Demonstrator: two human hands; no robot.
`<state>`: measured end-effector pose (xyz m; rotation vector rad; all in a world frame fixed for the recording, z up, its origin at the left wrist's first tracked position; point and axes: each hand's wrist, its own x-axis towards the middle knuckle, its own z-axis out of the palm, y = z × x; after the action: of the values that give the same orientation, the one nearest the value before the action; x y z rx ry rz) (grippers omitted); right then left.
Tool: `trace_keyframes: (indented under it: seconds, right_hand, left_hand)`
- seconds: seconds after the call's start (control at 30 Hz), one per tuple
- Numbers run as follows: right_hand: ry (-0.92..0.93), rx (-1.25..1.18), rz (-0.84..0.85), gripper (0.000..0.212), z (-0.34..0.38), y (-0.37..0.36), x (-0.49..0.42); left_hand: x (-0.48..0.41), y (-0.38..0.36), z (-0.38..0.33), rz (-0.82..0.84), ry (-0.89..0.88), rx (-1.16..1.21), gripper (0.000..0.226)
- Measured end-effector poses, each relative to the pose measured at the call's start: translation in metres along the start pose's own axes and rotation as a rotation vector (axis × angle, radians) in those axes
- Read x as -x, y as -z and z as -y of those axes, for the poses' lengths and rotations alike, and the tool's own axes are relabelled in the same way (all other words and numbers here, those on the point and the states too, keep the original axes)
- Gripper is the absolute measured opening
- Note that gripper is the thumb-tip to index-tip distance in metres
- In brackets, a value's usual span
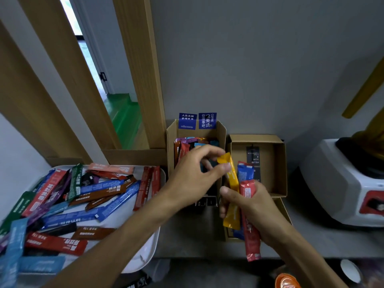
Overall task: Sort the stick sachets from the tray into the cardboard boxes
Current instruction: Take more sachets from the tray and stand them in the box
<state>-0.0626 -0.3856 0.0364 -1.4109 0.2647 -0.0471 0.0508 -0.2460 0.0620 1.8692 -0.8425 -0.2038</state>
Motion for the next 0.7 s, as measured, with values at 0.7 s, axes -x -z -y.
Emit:
trace_keyframes:
  seconds: [0.7]
  right_hand:
    - [-0.091, 0.095, 0.106, 0.022, 0.033, 0.018, 0.0]
  left_hand:
    - [0.049, 0.058, 0.011, -0.167, 0.272, 0.175, 0.007]
